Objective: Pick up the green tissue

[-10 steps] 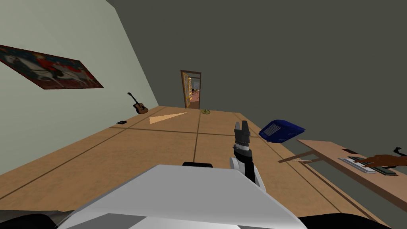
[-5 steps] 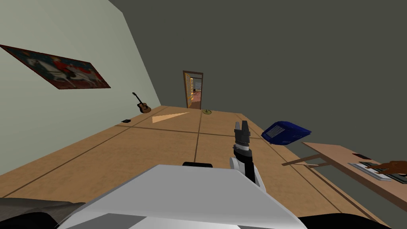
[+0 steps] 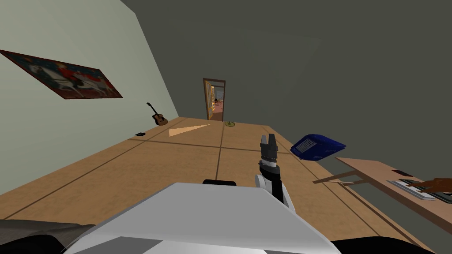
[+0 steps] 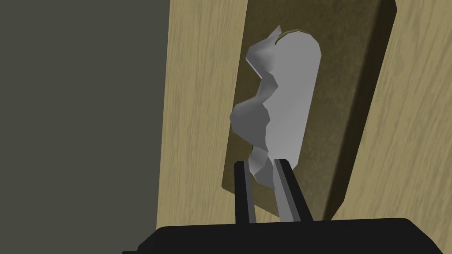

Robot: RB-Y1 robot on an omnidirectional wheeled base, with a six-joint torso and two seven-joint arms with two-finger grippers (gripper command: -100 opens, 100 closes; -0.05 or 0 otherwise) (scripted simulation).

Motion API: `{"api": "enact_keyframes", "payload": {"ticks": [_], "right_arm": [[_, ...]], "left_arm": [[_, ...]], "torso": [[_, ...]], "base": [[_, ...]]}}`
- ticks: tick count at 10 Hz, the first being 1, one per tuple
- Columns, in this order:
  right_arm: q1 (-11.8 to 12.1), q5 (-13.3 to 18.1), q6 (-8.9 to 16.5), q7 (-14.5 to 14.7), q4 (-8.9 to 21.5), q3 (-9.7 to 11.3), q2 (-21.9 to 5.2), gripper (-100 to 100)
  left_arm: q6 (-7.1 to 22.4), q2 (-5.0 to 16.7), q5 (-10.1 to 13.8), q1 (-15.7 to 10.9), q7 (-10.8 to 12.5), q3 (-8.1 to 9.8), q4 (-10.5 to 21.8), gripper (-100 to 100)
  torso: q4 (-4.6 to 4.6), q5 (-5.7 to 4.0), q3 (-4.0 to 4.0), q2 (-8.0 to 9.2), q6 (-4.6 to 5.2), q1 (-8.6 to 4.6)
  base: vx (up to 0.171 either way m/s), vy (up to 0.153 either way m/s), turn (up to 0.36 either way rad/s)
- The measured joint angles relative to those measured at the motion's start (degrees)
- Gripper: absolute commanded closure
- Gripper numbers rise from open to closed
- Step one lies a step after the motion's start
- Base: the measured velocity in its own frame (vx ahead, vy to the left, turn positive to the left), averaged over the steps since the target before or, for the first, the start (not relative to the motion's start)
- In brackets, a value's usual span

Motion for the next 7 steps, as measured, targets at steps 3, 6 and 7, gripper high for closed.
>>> {"api": "enact_keyframes", "payload": {"ticks": [3, 6, 7], "right_arm": [[0.0, 0.0, 0.0, 0.0, 0.0, 0.0, 0.0, 0], [0.0, 0.0, 0.0, 0.0, 0.0, 0.0, 0.0, 0], [0.0, 0.0, 0.0, 0.0, 0.0, 0.0, 0.0, 0]], "left_arm": [[0.1, 0.0, 0.7, -0.1, -0.3, -0.23, -0.2, 100], [-1.2, 0.8, 0.6, 2.9, -0.8, 0.66, -2.6, 100], [-1.3, 0.9, 0.6, 3.1, -0.9, 0.73, -2.8, 0]], "torso": [[0.08, 0.05, 0.05, 0.02, 0.03, 0.01], [0.01, 0.02, -0.03, -0.08, 0.07, -0.04], [0.04, 0.06, 0.00, -0.04, 0.03, 0.01]], "base": [[0.009, -0.013, -0.036], [0.018, -0.026, -0.069], [0.000, 0.000, 0.000]]}}
